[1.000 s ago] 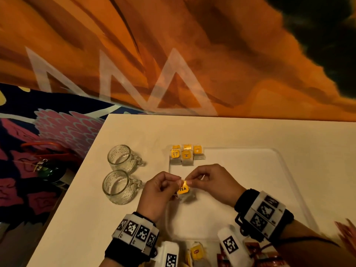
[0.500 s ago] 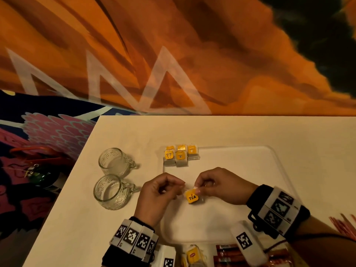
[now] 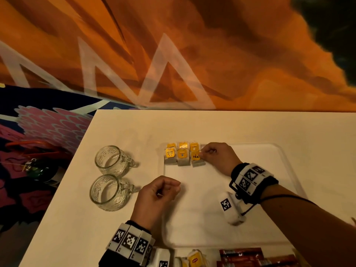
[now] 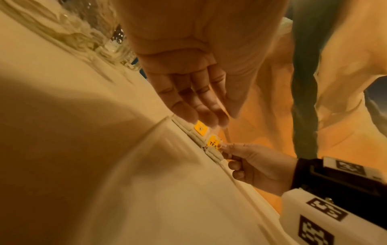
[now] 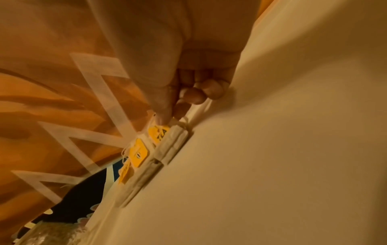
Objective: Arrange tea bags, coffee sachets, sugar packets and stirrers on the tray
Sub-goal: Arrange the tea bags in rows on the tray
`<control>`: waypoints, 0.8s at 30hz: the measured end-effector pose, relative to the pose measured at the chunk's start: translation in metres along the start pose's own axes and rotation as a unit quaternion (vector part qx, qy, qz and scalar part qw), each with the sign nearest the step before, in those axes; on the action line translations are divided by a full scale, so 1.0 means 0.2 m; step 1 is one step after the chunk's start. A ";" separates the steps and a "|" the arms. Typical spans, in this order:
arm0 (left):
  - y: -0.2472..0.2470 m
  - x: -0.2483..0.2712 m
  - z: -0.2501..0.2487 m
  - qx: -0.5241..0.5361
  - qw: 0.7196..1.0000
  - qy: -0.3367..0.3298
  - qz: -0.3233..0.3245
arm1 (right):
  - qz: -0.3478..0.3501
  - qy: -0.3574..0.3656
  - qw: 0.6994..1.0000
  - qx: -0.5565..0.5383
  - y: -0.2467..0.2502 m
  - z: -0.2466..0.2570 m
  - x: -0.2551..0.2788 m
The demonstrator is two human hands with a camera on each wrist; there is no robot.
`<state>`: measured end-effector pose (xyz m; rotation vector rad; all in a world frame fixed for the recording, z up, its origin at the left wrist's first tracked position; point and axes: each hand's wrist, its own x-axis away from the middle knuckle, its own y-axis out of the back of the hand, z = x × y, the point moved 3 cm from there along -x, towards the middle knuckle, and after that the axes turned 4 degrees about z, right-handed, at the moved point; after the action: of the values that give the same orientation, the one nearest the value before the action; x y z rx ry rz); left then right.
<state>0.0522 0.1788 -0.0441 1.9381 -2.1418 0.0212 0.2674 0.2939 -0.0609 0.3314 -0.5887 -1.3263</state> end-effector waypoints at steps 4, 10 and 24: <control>0.02 0.01 -0.01 -0.002 1.000 0.005 -0.005 | -0.023 -0.002 1.000 -0.005 -0.01 0.00 -0.03; 0.10 0.08 -0.05 -0.074 0.997 -0.007 -0.020 | -0.040 -0.020 0.998 -0.050 0.00 0.00 0.05; 0.01 0.53 -0.05 -0.303 0.952 -0.002 0.049 | 0.168 0.088 0.982 0.013 -0.17 0.13 0.85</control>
<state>0.0431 0.0768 -0.0137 1.4691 -1.9325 -0.5545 0.2466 0.1240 -0.0223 0.3502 -0.4889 -0.9546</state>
